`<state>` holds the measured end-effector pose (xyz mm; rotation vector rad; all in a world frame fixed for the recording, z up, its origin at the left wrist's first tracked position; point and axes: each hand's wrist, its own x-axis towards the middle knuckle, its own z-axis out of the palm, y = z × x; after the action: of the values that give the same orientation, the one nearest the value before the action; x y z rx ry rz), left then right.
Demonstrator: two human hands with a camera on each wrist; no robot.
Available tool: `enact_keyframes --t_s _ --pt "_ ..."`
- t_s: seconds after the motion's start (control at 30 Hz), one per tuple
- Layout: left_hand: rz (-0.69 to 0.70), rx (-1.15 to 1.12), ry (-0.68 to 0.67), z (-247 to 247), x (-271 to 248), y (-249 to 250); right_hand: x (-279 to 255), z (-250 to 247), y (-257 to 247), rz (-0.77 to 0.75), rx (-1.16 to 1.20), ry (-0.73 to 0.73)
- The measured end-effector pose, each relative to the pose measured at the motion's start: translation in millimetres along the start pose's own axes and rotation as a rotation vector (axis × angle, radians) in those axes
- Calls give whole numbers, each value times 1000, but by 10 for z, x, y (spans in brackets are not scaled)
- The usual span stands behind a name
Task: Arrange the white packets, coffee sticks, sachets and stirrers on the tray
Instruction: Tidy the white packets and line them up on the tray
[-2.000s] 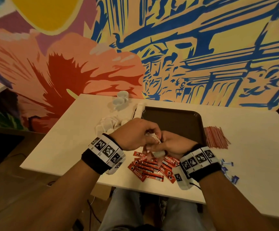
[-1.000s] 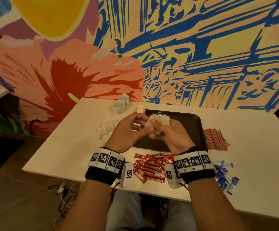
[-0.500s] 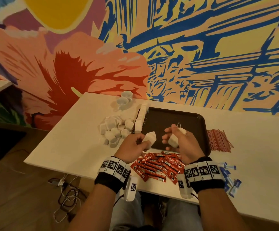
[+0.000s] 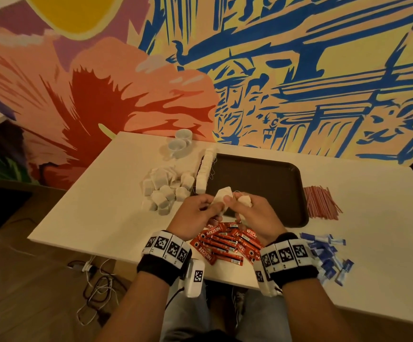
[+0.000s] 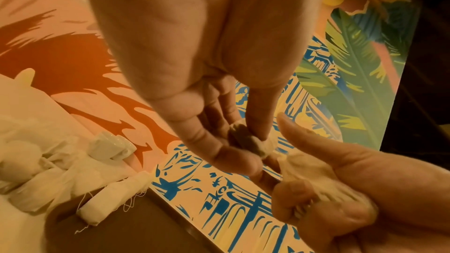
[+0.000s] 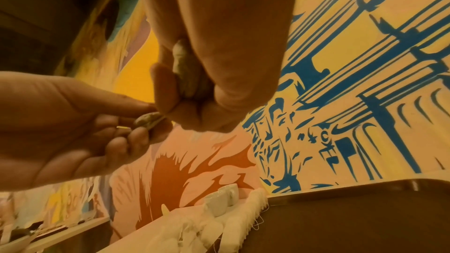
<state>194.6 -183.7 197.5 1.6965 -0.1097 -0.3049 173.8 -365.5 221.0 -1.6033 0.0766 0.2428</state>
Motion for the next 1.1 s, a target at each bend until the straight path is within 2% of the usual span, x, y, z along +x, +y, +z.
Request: enact_keyframes --t_s 0.13,0.23,0.47,0.57,0.63,0.73,0.83,0.93,1.1 --pt "15 95 -80 -41 -2 -31 47 -2 -10 -82 -106 44" --pt "25 145 -150 -116 7 -55 68 -15 -32 -83 -156 -20" --pt "35 243 -126 -105 33 -131 108 -37 -62 -67 -178 -55" --pt "-6 250 -137 -143 72 -175 125 -50 1 -27 -130 8" --pt "-16 251 -87 -241 142 -198 156 -103 41 48 -108 66" --pt "-19 282 63 -461 364 -246 216 -197 100 158 -92 88" --pt "-32 337 159 -651 651 -277 259 -234 145 187 -100 125" --pt "-42 477 185 -762 951 -273 340 -253 195 220 -40 141" --pt "-55 854 72 -740 1407 -348 447 -266 211 264 45 67"
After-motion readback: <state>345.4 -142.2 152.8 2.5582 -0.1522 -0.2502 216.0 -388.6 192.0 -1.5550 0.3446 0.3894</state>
